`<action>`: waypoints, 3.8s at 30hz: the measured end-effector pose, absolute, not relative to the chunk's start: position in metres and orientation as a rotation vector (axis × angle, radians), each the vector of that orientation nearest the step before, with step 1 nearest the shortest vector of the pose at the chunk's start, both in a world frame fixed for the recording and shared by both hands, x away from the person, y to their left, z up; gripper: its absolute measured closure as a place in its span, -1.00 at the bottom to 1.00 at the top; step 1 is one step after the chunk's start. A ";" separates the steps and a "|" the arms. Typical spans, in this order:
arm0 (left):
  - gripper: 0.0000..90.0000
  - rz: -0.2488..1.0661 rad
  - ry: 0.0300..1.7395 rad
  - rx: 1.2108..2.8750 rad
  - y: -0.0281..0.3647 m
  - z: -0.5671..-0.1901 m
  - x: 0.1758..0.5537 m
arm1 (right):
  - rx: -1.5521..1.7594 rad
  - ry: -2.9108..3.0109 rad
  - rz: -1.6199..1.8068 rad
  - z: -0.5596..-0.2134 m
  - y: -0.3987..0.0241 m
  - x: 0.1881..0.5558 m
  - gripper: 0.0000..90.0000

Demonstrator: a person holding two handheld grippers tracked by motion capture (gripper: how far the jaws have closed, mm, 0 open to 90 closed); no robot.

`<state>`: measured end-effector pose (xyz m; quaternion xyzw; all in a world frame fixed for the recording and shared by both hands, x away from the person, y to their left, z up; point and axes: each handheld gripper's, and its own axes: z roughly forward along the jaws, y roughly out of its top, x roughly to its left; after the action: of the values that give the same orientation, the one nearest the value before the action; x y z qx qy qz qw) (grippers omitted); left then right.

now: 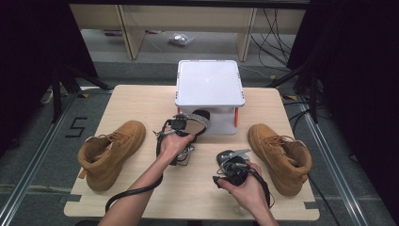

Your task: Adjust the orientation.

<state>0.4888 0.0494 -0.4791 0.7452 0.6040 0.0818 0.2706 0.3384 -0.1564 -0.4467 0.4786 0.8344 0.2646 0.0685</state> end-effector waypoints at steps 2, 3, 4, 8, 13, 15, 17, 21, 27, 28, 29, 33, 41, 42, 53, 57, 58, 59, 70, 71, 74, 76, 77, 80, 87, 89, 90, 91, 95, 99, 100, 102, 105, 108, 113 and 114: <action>-0.05 0.214 1.632 2.003 0.049 -0.481 0.489 | 1.438 2.515 0.798 -0.447 -0.156 0.338 -0.05; -0.05 0.209 1.646 1.991 0.048 -0.482 0.490 | 1.450 2.508 0.803 -0.448 -0.155 0.338 -0.05; -0.05 0.208 1.655 1.991 0.047 -0.483 0.491 | 1.442 2.507 0.797 -0.448 -0.155 0.338 -0.05; -0.06 0.175 1.661 1.987 0.048 -0.483 0.493 | 1.444 2.512 0.796 -0.448 -0.156 0.338 -0.06; -0.14 0.145 1.653 1.962 0.049 -0.480 0.493 | 1.440 2.505 0.812 -0.449 -0.157 0.340 -0.11; -0.18 0.149 1.636 1.960 0.050 -0.478 0.492 | 1.444 2.502 0.816 -0.450 -0.156 0.340 -0.11; -0.19 0.161 1.616 1.963 0.052 -0.477 0.490 | 1.454 2.505 0.815 -0.451 -0.156 0.339 -0.12; -0.26 0.194 1.587 1.916 0.056 -0.468 0.487 | 1.452 2.502 0.815 -0.452 -0.154 0.338 -0.14; 0.11 0.322 1.400 1.980 0.072 -0.437 0.472 | 1.426 2.486 0.839 -0.448 -0.155 0.340 -0.12; 0.24 0.322 1.400 1.980 0.072 -0.437 0.472 | 1.426 2.486 0.839 -0.448 -0.155 0.340 -0.12; 0.24 0.357 1.367 1.991 0.077 -0.433 0.468 | 1.420 2.486 0.858 -0.449 -0.155 0.341 -0.10; 0.78 0.407 1.277 1.986 0.095 -0.418 0.456 | 1.411 2.460 0.882 -0.448 -0.148 0.341 0.20; 0.99 0.519 1.105 1.838 0.100 -0.372 0.446 | 1.297 2.501 0.938 -0.449 -0.122 0.344 0.95; 0.99 0.540 1.080 1.818 0.097 -0.367 0.449 | 1.279 2.517 0.942 -0.449 -0.115 0.345 1.00; 0.99 0.644 1.034 1.812 0.075 -0.375 0.500 | 1.153 2.631 0.992 -0.464 -0.061 0.353 1.00; 0.99 0.652 1.047 1.809 0.076 -0.375 0.505 | 1.130 2.641 1.006 -0.468 -0.048 0.355 1.00; 0.99 0.652 1.047 1.809 0.076 -0.375 0.505 | 1.130 2.641 1.006 -0.468 -0.048 0.355 1.00; 0.99 0.660 1.051 1.811 0.076 -0.376 0.508 | 1.087 2.632 1.009 -0.471 -0.044 0.359 1.00; 0.99 0.670 1.055 1.827 0.074 -0.375 0.510 | 1.206 2.544 0.961 -0.480 -0.036 0.375 1.00; 0.99 0.675 1.052 1.824 0.074 -0.376 0.509 | 1.221 2.527 0.975 -0.481 -0.038 0.377 1.00; 0.99 0.672 1.054 1.821 0.074 -0.376 0.509 | 1.254 2.508 1.032 -0.484 -0.037 0.378 1.00; 0.99 0.672 1.057 1.825 0.074 -0.376 0.509 | 1.245 2.511 1.025 -0.484 -0.038 0.377 1.00; 0.99 0.675 1.054 1.827 0.074 -0.376 0.509 | 1.265 2.504 1.030 -0.484 -0.039 0.376 1.00; 0.99 0.675 1.055 1.828 0.074 -0.375 0.509 | 1.279 2.494 1.030 -0.484 -0.040 0.376 1.00; 0.99 0.667 1.054 1.817 0.074 -0.376 0.510 | 1.289 2.410 0.978 -0.479 -0.052 0.378 1.00; 0.99 0.671 1.051 1.841 0.075 -0.375 0.510 | 1.294 2.361 0.969 -0.469 -0.061 0.382 1.00; 0.99 0.671 1.051 1.841 0.075 -0.375 0.510 | 1.305 2.361 0.969 -0.466 -0.062 0.383 1.00; 0.99 0.669 1.052 1.841 0.075 -0.375 0.510 | 1.305 2.361 0.969 -0.466 -0.062 0.383 1.00; 0.99 0.668 1.055 1.841 0.075 -0.375 0.510 | 1.299 2.345 0.939 -0.464 -0.067 0.390 1.00; 0.99 0.661 1.058 1.833 0.074 -0.375 0.510 | 1.299 2.329 0.950 -0.462 -0.068 0.392 1.00; 0.99 0.662 1.057 1.833 0.074 -0.375 0.510 | 1.283 2.316 0.941 -0.460 -0.068 0.394 1.00; 0.99 0.662 1.056 1.837 0.074 -0.375 0.510 | 1.259 2.265 0.933 -0.458 -0.069 0.398 1.00; 0.99 0.663 1.057 1.834 0.074 -0.375 0.510 | 1.263 2.228 0.934 -0.448 -0.077 0.416 1.00; 0.99 0.659 1.058 1.839 0.075 -0.374 0.511 | 1.279 2.236 0.933 -0.445 -0.078 0.415 1.00; 0.99 0.658 1.059 1.845 0.075 -0.374 0.511 | 1.298 2.315 0.948 -0.454 -0.076 0.402 1.00; 0.99 0.658 1.059 1.845 0.075 -0.374 0.511 | 1.298 2.315 0.948 -0.454 -0.076 0.402 1.00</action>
<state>0.5107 0.0748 -0.3739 0.7433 0.4266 0.2652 0.4417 0.4018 -0.0755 -0.4537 0.4546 0.8107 0.3320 0.1607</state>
